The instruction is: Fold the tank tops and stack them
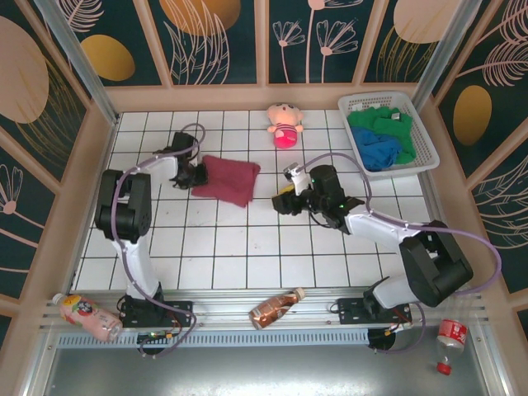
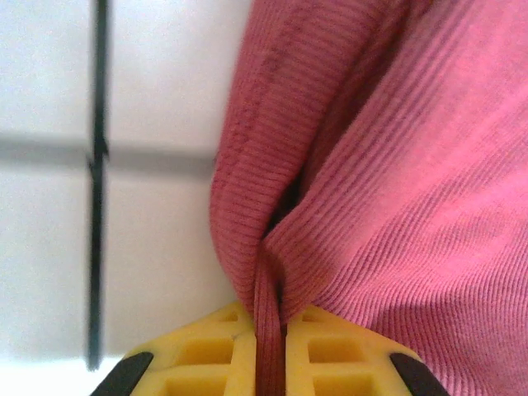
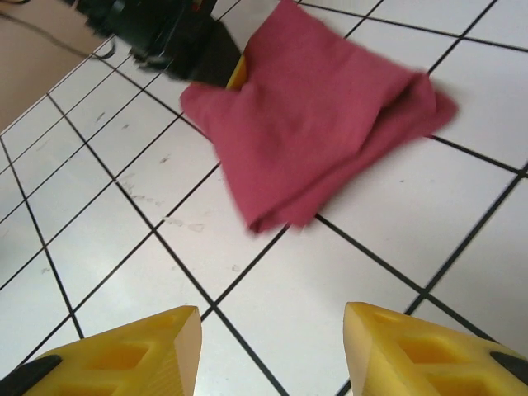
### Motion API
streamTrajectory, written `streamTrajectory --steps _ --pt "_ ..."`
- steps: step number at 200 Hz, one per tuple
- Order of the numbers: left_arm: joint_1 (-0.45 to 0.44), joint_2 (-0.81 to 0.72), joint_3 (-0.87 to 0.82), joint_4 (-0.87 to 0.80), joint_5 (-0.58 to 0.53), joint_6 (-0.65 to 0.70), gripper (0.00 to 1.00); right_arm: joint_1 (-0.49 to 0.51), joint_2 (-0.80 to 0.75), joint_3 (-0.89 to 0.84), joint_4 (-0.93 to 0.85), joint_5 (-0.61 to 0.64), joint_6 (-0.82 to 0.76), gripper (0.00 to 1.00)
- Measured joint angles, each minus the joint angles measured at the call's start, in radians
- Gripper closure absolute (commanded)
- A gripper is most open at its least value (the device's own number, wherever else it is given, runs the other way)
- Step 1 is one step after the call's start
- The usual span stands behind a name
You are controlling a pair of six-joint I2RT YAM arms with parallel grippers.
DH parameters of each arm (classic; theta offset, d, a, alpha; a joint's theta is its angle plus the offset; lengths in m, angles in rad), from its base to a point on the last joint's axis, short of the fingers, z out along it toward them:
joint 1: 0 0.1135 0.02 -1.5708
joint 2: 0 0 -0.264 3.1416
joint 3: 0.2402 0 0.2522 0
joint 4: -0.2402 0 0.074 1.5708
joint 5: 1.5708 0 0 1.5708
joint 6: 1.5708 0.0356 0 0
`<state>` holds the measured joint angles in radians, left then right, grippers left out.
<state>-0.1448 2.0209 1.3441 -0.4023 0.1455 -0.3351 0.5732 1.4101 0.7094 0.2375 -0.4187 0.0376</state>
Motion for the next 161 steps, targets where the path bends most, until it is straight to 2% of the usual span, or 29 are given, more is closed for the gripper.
streamTrajectory --steps 28,72,118,128,139,150,161 --pt "0.05 0.164 0.249 -0.029 -0.053 0.068 0.86 -0.057 -0.033 -0.003 -0.015 0.008 0.007 0.47" --pt "0.113 0.358 0.566 -0.101 -0.117 0.153 0.84 -0.241 -0.045 0.034 -0.078 0.029 -0.002 0.45" --pt "0.161 0.472 0.761 -0.151 -0.148 0.198 0.81 -0.405 -0.02 0.137 -0.137 0.053 -0.064 0.41" --pt "0.164 0.483 0.781 -0.159 -0.157 0.204 0.74 -0.431 -0.004 0.163 -0.145 0.062 -0.08 0.41" --pt "0.164 0.489 0.792 -0.165 -0.17 0.221 0.58 -0.455 0.021 0.192 -0.153 0.085 -0.096 0.4" --pt "0.164 0.491 0.799 -0.172 -0.188 0.22 0.47 -0.475 0.048 0.22 -0.164 0.11 -0.114 0.39" --pt "0.165 0.491 0.8 -0.176 -0.192 0.225 0.41 -0.494 0.082 0.252 -0.182 0.144 -0.132 0.39"
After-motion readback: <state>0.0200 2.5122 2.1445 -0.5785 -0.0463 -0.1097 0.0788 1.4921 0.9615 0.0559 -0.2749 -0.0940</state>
